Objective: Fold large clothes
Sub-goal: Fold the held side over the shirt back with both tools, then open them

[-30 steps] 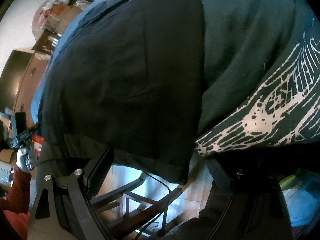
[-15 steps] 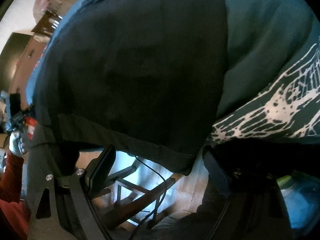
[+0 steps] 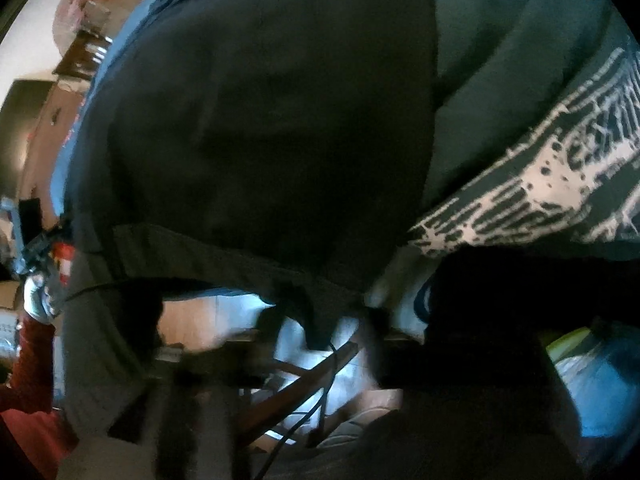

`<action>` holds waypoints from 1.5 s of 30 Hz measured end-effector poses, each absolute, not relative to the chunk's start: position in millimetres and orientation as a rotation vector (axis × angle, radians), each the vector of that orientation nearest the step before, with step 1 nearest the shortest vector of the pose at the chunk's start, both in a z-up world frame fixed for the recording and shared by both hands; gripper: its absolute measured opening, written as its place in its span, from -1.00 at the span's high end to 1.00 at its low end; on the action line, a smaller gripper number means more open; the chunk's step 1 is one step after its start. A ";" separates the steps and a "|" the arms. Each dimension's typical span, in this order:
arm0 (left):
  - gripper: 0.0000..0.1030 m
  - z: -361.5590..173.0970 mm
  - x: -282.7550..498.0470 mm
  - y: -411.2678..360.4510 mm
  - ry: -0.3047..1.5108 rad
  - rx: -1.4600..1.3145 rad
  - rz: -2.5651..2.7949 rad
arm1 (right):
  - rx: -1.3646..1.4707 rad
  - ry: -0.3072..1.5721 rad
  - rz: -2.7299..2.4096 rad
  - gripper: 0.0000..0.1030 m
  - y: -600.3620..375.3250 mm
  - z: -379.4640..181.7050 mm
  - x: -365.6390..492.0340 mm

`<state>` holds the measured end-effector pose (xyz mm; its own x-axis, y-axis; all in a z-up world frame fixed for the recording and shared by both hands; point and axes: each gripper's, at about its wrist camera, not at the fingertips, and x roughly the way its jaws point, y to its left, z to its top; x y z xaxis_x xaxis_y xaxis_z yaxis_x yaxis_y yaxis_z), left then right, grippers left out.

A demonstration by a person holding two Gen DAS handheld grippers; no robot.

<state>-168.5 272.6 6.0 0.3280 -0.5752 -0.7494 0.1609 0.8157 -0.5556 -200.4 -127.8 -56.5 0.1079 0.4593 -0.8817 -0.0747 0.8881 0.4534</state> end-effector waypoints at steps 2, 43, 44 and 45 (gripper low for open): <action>0.84 18.5 -172.5 274.9 1.115 -0.438 -0.511 | 0.351 1.372 0.442 0.78 -130.4 -37.9 -210.1; -0.48 68.1 186.7 310.0 0.848 -0.452 -0.180 | 0.325 1.146 0.334 0.63 -199.0 11.9 255.4; -0.55 71.0 187.7 315.6 0.824 -0.431 -0.134 | 0.315 1.140 0.330 0.63 -197.5 12.4 255.3; -0.55 74.2 185.3 321.8 0.810 -0.408 -0.081 | 0.309 1.132 0.323 0.63 -196.5 13.0 255.0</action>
